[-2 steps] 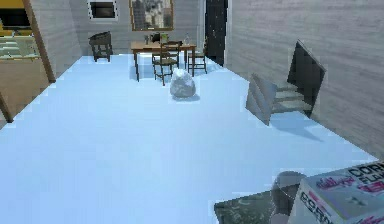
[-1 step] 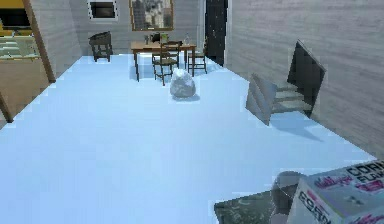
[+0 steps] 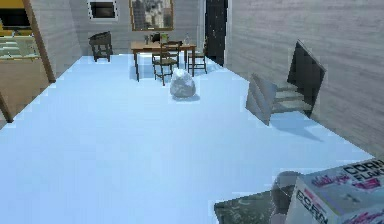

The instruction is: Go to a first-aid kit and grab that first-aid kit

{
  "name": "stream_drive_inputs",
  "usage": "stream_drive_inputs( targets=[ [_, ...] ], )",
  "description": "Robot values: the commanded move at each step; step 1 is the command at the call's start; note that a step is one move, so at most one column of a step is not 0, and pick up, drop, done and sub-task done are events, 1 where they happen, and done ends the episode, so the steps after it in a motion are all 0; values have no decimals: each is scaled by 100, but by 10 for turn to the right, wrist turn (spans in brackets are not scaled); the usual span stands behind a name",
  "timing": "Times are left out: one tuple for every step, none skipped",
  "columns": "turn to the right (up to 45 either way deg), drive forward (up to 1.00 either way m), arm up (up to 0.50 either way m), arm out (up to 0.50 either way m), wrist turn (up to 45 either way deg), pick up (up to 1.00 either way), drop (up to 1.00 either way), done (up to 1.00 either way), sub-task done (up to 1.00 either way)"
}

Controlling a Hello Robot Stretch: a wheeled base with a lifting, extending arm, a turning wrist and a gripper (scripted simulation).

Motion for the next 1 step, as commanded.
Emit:
stream_drive_inputs(
  targets=[
    [0,0,0,0,60,0,0,0,0]
  ],
)
